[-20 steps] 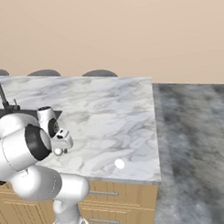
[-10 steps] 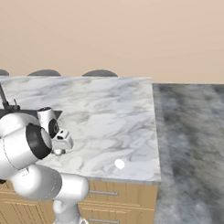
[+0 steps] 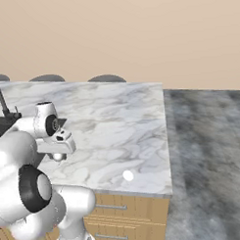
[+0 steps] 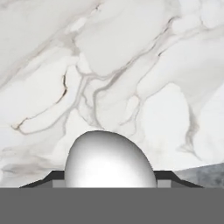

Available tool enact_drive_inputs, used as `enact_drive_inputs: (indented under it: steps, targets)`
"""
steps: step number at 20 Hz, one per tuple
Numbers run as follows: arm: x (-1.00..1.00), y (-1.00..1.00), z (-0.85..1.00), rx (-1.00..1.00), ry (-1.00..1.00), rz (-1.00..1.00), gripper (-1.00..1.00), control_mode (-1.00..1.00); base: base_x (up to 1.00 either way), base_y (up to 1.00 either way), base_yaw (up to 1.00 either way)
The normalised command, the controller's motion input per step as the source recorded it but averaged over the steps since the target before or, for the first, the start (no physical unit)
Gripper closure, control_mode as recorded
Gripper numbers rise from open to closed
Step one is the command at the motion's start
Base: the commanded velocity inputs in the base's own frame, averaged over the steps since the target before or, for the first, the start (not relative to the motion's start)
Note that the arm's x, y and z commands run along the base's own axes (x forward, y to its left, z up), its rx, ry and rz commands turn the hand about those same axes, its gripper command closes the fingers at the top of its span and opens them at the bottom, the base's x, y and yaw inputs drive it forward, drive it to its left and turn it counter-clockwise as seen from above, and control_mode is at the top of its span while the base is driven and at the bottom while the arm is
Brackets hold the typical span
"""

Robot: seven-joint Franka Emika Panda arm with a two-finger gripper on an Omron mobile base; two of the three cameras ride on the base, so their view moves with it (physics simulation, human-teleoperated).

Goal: Gather the eggs and milk located in the vicinity of the sink area and place them right next to the bowl.

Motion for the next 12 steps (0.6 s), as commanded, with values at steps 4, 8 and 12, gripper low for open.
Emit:
enact_drive_inputs:
  steps: [4, 8, 12]
  targets:
    - [-0.62, -0.48, 0.83, 0.00, 0.04, -0.14, 1.00, -1.00, 0.00, 0.00, 0.00]
    - [-0.35, -0.36, 0.61, 0.00, 0.04, -0.08, 1.00, -1.00, 0.00, 0.00, 0.00]
    - [-0.18, -0.10, 0.12, 0.00, 0.01, -0.04, 1.00, -1.00, 0.00, 0.00, 0.00]
